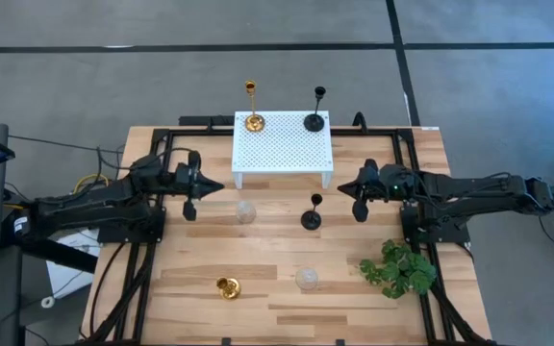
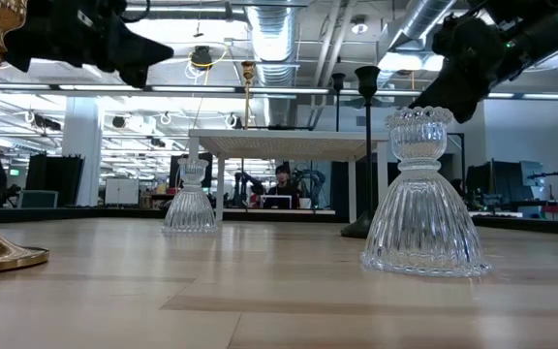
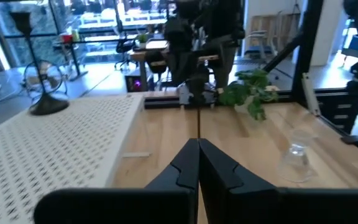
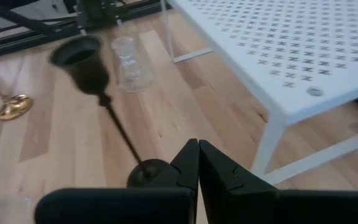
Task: Pick & Place candle stick holders
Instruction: Put the top transparent candle holder on the shelf
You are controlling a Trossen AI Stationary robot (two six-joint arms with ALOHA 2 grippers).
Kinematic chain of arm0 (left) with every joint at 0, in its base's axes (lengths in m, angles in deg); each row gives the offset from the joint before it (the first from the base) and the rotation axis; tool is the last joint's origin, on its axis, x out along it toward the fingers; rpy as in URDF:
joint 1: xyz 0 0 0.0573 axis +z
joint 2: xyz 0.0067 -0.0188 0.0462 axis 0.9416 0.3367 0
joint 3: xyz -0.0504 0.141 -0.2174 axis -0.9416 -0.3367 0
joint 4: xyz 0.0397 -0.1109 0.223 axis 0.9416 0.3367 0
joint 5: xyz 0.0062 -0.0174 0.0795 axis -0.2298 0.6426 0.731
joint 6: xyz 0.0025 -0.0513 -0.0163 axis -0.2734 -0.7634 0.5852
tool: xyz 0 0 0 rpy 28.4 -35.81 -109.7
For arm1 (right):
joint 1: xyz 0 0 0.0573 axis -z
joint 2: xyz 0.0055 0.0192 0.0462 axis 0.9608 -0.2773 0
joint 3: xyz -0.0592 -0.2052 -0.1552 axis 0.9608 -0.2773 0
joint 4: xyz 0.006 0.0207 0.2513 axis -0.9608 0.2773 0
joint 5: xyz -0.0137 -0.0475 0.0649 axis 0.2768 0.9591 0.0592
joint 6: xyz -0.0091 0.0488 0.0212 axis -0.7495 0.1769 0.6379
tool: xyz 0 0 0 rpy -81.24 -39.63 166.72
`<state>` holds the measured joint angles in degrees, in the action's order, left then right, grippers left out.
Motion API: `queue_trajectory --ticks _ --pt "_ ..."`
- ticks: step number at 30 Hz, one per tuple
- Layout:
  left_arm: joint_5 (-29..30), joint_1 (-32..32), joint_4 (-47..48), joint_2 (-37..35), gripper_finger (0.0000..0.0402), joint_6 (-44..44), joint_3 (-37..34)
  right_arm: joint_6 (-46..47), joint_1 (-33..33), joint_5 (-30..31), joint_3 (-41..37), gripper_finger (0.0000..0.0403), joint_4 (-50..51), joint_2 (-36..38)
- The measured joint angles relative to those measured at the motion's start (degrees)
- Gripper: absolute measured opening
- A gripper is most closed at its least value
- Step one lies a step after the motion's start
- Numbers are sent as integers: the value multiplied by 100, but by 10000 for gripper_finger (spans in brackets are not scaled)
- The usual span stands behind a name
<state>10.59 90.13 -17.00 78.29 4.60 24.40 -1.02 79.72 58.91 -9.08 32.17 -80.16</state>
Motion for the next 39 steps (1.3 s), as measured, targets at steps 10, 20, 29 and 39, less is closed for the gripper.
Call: queue_trajectory --ticks 10,20,29,39 --pt "692 -299 346 -98 4 11 0 145 -969 176 2 0 -161 -7" --pt "879 -557 392 -60 4 -20 0 145 -1461 688 2 0 -376 -70" --pt "880 -594 387 -28 5 -12 0 143 -1475 670 4 0 -895 -773" --pt "878 -594 387 -28 5 -12 0 143 -1470 686 4 0 -943 -994"
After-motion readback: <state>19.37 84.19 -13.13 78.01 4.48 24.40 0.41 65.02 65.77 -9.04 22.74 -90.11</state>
